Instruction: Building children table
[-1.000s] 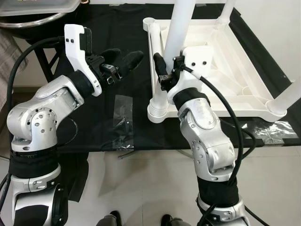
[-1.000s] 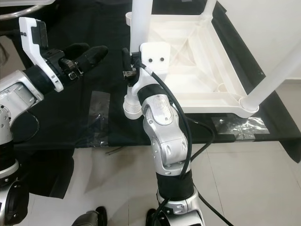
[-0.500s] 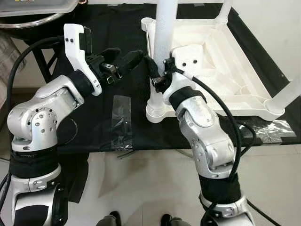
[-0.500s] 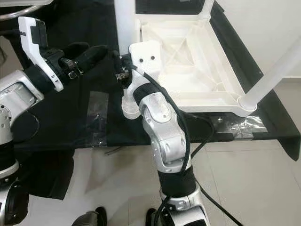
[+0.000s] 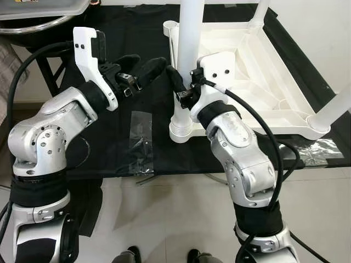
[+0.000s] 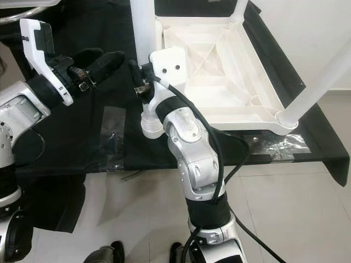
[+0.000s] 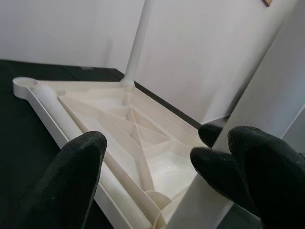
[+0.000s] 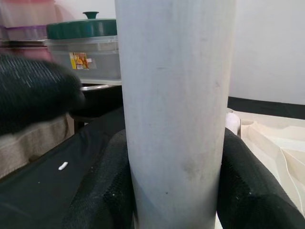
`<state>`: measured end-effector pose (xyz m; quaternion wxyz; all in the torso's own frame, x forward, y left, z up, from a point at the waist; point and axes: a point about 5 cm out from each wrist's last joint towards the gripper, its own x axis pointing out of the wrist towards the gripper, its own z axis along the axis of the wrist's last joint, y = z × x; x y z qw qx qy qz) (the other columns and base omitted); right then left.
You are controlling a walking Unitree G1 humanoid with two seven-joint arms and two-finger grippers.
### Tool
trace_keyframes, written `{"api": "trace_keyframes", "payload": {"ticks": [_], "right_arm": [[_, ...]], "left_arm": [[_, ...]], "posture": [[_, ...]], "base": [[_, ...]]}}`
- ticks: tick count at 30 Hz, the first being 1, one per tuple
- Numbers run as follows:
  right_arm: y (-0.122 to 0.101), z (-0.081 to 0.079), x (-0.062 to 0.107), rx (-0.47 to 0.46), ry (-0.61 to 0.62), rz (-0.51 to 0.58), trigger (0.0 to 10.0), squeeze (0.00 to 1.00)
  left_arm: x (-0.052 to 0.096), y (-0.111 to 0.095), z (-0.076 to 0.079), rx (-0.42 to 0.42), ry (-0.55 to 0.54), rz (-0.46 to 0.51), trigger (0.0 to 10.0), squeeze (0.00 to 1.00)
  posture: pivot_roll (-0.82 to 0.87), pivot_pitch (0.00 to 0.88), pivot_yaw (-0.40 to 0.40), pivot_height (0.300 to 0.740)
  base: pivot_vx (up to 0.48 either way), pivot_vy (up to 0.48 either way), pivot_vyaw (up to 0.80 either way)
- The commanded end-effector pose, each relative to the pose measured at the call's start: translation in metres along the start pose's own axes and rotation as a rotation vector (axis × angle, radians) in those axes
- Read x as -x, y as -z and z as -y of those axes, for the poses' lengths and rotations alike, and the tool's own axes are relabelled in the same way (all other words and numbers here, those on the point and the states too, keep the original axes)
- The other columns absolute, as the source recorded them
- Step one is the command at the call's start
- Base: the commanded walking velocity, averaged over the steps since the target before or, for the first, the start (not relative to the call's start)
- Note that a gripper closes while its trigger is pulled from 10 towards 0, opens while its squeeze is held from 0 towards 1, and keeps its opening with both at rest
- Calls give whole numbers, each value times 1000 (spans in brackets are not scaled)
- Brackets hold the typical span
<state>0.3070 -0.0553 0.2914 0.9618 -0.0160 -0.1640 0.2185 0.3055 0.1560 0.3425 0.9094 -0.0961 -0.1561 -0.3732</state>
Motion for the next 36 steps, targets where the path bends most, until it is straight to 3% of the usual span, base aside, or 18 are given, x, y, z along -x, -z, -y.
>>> {"api": "trace_keyframes", "payload": {"ticks": [1, 4, 8, 9, 12, 18, 22, 24, 25, 26, 27, 29, 30, 31, 32, 36], "right_arm": [[53, -4, 8, -70, -30, -269, 10000, 0], [53, -4, 7, -71, -29, -268, 10000, 0], [52, -3, 6, -72, -29, -266, 10000, 0], [52, -3, 6, -72, -29, -266, 10000, 0], [52, -3, 6, -74, -27, -265, 10000, 0], [51, -2, 4, -74, -29, -261, 10000, 0], [51, -3, 3, -75, -31, -259, 10000, 0], [50, -3, 3, -75, -32, -256, 10000, 0], [50, -3, 3, -75, -32, -256, 10000, 0], [50, -3, 2, -75, -33, -255, 10000, 0], [49, -3, 2, -75, -33, -254, 10000, 0], [49, -3, 2, -75, -32, -254, 10000, 0], [49, -3, 2, -75, -31, -253, 10000, 0], [49, -3, 2, -75, -31, -253, 10000, 0], [49, -4, 2, -76, -30, -253, 10000, 0], [49, -3, 2, -76, -28, -254, 10000, 0]], "left_arm": [[3, -11, 1, -27, 38, 30, 10000, 0], [4, -16, 2, -34, 61, 42, 10000, 0], [6, -38, 12, -65, 179, 82, 10000, 0], [4, -42, 16, -81, 211, 76, 10000, 1000], [-1, -44, 24, -96, 282, 52, 10000, 1000], [-27, -47, 39, -134, 400, 25, 10000, 1000], [-37, -46, 43, -152, 419, 13, 10000, 1000], [-55, -44, 43, -172, 389, -8, 10000, 1000], [-55, -44, 43, -172, 389, -8, 10000, 1000], [-62, -44, 43, -184, 375, -17, 10000, 278], [-68, -44, 43, -189, 373, -23, 10000, 0], [-71, -44, 45, -188, 384, -24, 10000, 0], [-74, -45, 46, -191, 396, -29, 8784, 0], [-74, -45, 46, -191, 396, -29, 8784, 0], [-75, -45, 47, -191, 405, -33, 0, 0], [-75, -45, 47, -203, 435, -57, 0, 0]], "posture": [[98, 252, -32, 740], [98, 252, -32, 740], [96, 254, -33, 740], [98, 253, -34, 740], [99, 253, -34, 740], [97, 246, -33, 740], [96, 247, -33, 740], [96, 247, -30, 740], [96, 247, -30, 740], [95, 247, -29, 740], [93, 249, -27, 740], [92, 250, -26, 740], [92, 250, -25, 740], [92, 250, -25, 740], [92, 252, -23, 740], [93, 255, -22, 740]], "base": [[0, 0, 0], [0, 0, 0], [0, 0, 0], [0, 0, 0], [0, 0, 0], [0, 0, 0], [0, 0, 0], [0, 0, 0], [0, 0, 0], [0, 0, 0], [0, 0, 0], [0, 0, 0], [0, 0, 0], [0, 0, 0], [0, 0, 0], [0, 0, 0]]}}
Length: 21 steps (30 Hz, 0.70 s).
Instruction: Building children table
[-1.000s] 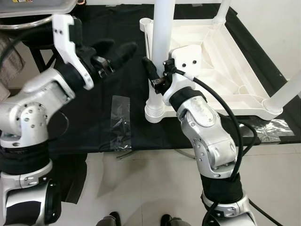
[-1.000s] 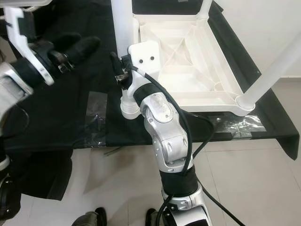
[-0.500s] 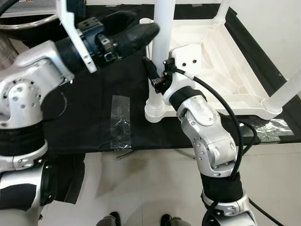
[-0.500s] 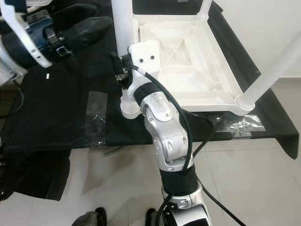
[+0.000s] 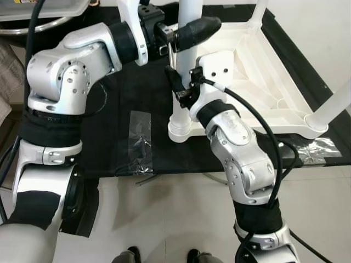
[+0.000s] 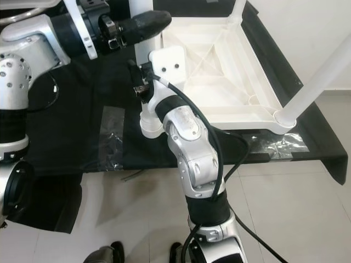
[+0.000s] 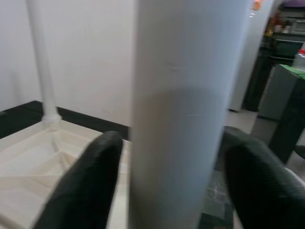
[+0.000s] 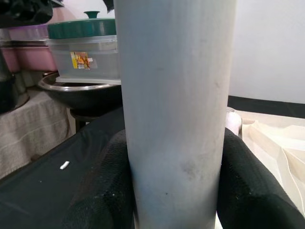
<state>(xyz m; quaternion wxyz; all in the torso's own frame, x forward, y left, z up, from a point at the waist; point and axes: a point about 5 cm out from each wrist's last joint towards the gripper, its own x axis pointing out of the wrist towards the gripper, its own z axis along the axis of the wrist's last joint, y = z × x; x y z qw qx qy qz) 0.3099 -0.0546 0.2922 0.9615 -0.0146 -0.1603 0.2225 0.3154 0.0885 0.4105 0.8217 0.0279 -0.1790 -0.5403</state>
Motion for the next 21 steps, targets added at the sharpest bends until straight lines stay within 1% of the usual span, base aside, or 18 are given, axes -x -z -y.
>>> {"api": "trace_keyframes", "payload": {"ticks": [1, 5, 13, 14, 19, 21], "right_arm": [[49, -4, 5, -72, -19, -248, 10000, 0], [49, -3, 5, -73, -18, -248, 10000, 0], [48, -2, 4, -74, -14, -245, 10000, 0], [48, -2, 4, -81, -17, -242, 10000, 1000], [46, -2, 4, -90, -16, -231, 10000, 1000], [44, -3, 3, -100, -38, -219, 10000, 1000]], "left_arm": [[-1, -3, 1, -35, 22, -17, 0, 0], [0, -2, -1, -64, 27, -44, 0, 0], [-1, -3, -3, -75, 37, -53, 0, 0], [-1, -3, -3, -75, 41, -53, 0, 0], [-2, -3, -2, -74, 50, -51, 0, 0], [-2, -3, -2, -74, 54, -51, 0, 0]], "posture": [[93, 255, -22, 740], [95, 255, -24, 740], [98, 255, -25, 740], [98, 255, -25, 740], [97, 255, -23, 740], [98, 255, -22, 740]], "base": [[0, 0, 0], [0, 0, 0], [0, 0, 0], [0, 0, 0], [0, 0, 0], [0, 0, 0]]}}
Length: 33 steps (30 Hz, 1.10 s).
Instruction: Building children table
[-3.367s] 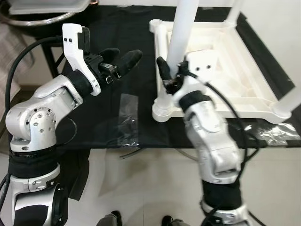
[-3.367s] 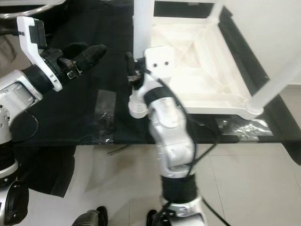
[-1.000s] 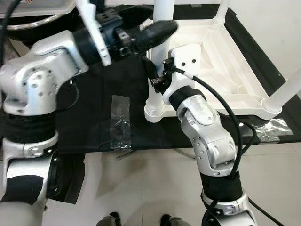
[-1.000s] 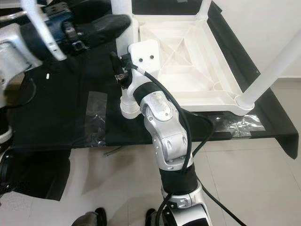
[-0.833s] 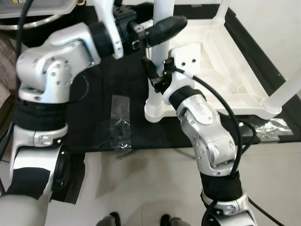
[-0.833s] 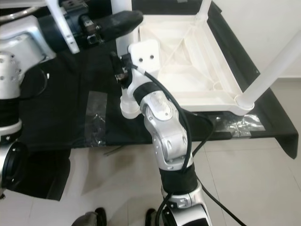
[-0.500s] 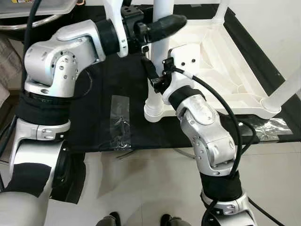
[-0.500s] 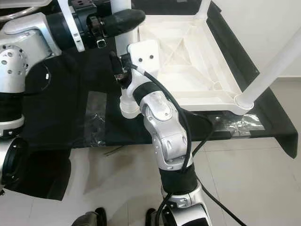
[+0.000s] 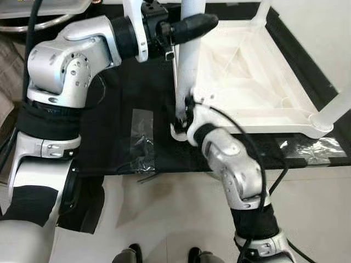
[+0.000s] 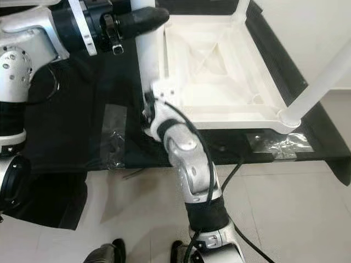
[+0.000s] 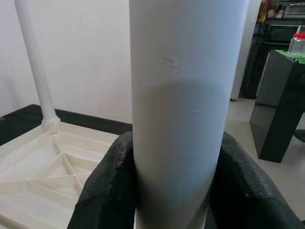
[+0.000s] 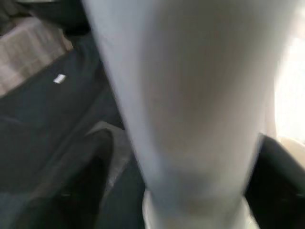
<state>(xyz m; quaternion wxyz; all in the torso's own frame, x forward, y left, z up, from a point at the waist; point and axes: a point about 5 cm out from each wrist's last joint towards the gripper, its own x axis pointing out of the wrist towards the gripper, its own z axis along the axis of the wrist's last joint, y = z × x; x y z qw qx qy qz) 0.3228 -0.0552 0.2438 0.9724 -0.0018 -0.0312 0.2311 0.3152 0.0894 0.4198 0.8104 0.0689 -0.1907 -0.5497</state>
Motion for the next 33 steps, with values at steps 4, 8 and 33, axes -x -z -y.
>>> {"api": "trace_keyframes", "payload": {"ticks": [4, 8, 33], "right_arm": [[-16, 1, 2, 7, -162, 73, 10000, 659], [-31, 25, 1, 87, -227, 103, 10000, 0], [-95, 93, -9, 328, -800, 151, 10000, 0]], "left_arm": [[-2, 7, 2, 6, 28, -31, 0, 0], [-3, 9, 3, 9, 34, -34, 0, 0], [-10, 13, 6, 29, 89, -55, 0, 0]], "posture": [[99, 256, -18, 740], [100, 256, -15, 740], [138, 267, 27, 740]], "base": [[0, 0, 0], [0, 0, 0], [0, 0, 0]]}}
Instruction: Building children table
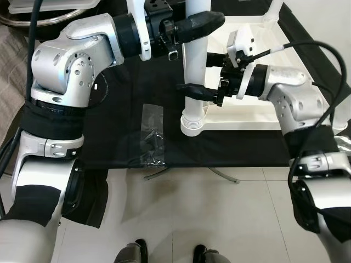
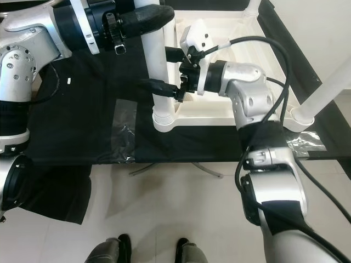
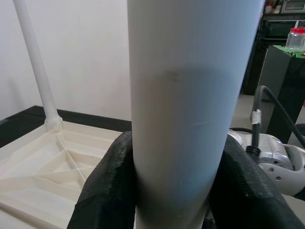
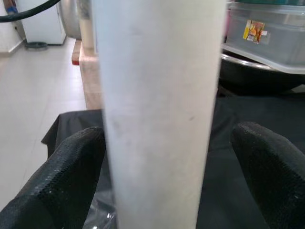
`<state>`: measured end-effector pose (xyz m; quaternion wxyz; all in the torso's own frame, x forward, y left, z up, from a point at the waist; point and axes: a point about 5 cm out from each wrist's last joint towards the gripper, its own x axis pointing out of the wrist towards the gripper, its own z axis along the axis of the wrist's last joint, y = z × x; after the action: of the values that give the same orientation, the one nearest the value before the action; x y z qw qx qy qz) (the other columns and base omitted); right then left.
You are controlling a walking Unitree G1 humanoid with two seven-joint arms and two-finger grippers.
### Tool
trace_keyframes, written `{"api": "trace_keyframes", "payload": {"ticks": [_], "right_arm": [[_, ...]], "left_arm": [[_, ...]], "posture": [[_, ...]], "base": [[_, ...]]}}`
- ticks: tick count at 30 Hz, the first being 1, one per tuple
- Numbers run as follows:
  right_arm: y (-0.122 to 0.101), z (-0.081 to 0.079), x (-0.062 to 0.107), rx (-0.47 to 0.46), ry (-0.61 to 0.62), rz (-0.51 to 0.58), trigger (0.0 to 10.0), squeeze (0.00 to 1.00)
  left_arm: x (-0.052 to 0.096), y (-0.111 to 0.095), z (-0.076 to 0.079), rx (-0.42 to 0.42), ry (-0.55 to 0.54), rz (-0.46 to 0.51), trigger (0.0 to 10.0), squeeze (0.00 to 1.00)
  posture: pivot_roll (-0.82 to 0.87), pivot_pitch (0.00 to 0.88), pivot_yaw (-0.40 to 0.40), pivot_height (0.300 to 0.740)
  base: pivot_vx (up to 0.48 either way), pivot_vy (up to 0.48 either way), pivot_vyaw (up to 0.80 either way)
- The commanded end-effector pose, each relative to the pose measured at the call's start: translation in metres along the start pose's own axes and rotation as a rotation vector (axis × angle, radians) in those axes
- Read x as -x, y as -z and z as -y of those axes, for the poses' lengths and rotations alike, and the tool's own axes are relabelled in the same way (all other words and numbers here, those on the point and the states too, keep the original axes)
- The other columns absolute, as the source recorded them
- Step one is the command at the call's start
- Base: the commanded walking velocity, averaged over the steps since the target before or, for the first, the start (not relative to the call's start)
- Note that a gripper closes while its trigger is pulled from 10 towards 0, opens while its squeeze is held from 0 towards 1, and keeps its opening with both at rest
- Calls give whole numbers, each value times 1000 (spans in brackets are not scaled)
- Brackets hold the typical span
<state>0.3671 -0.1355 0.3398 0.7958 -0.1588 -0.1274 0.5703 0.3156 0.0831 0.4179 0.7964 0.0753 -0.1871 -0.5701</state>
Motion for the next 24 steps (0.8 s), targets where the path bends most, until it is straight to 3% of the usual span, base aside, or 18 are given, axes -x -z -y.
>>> {"api": "trace_keyframes", "payload": {"ticks": [1, 2, 3, 4, 5, 17, 24], "right_arm": [[-1, 2, -2, -8, -25, 32, 7882, 0], [-1, 2, -2, -8, -25, 32, 7882, 0], [-1, 3, -4, -6, -42, 34, 3216, 0], [-1, 3, -4, -6, -42, 34, 3216, 0], [0, 2, -6, -11, -65, 35, 0, 0], [4, -1, -7, -19, -118, 43, 0, 0], [9, 1, -2, -33, -74, 60, 0, 0]], "left_arm": [[-6, 11, 3, 32, 47, -54, 0, 0], [-6, 11, 3, 32, 47, -54, 0, 0], [-8, 11, 3, 34, 56, -57, 0, 0], [-8, 11, 3, 34, 56, -57, 0, 0], [-12, 11, 4, 33, 73, -60, 0, 0], [-33, 8, 6, 21, 142, -47, 0, 0], [-42, 7, 7, 19, 152, -21, 0, 0]], "posture": [[143, 272, 30, 740], [143, 272, 30, 740], [144, 272, 32, 740], [144, 272, 32, 740], [145, 278, 38, 740], [136, 280, 49, 740], [130, 277, 50, 740]], "base": [[0, 0, 0], [0, 0, 0], [0, 0, 0], [0, 0, 0], [0, 0, 0], [0, 0, 0], [0, 0, 0]]}}
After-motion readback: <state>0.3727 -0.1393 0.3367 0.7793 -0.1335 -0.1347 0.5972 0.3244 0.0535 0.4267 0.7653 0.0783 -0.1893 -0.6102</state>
